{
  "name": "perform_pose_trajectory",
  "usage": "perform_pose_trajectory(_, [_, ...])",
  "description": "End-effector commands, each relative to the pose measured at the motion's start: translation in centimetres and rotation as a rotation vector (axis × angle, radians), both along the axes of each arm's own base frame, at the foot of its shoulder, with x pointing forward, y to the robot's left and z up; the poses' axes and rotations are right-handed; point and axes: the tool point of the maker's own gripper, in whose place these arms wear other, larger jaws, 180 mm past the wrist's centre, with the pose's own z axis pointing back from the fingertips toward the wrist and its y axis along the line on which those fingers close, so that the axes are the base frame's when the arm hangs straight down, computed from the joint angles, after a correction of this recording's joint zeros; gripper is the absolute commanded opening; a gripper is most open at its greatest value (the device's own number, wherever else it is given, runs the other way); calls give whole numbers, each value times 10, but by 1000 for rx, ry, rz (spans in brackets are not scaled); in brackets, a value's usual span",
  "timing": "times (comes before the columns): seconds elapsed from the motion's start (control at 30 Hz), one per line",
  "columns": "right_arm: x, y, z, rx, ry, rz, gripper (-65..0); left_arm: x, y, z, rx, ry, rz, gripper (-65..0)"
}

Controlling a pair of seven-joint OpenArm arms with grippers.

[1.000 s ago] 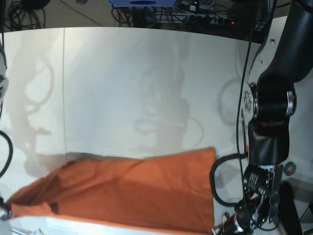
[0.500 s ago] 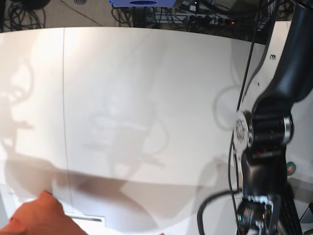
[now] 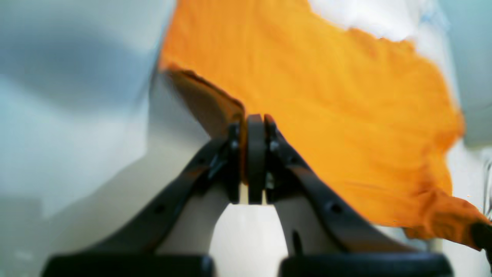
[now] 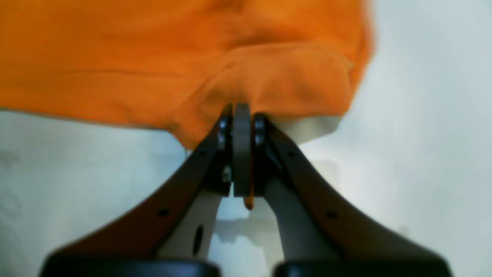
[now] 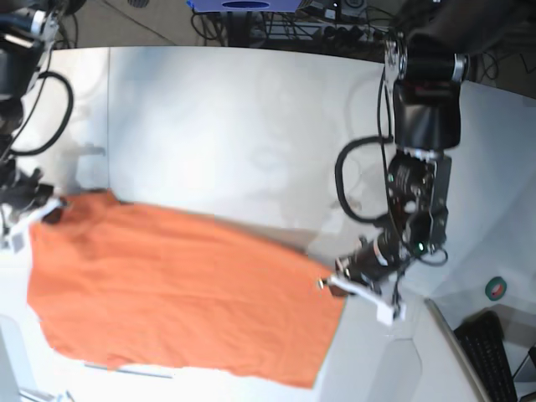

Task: Layout the t-shirt on the table in an organized manner, then fold the t-shirt properly
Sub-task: 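Lift the held shirt edge with both grippers and swing it across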

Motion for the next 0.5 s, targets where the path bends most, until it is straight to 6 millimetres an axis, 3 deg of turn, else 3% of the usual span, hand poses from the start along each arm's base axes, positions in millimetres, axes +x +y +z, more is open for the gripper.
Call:
perform_pose_trajectory(0.0, [7,-15,16,-27,-58,-14,-650,9,-3,17,-18,-60,-5,-650])
perform_pose_trajectory(0.1, [-23,-20,-4,-12,-3,-49,-650,-17,7,-9,4,0,-1,-650])
perform_pose_trajectory(0.2, [-49,-27,-15,-9,33,-83,-650,-35,10,-19,10,18,3,-650])
perform_pose_trajectory(0.27, [-59,-32,-14,-25,37,-90,-650,-45,19,-20,33,19,-1,-650])
perform_pose_trajectory(0.47, [-87,-33,-6,-85,42,-53,-650,-71,20,-26,52,27,-15,-650])
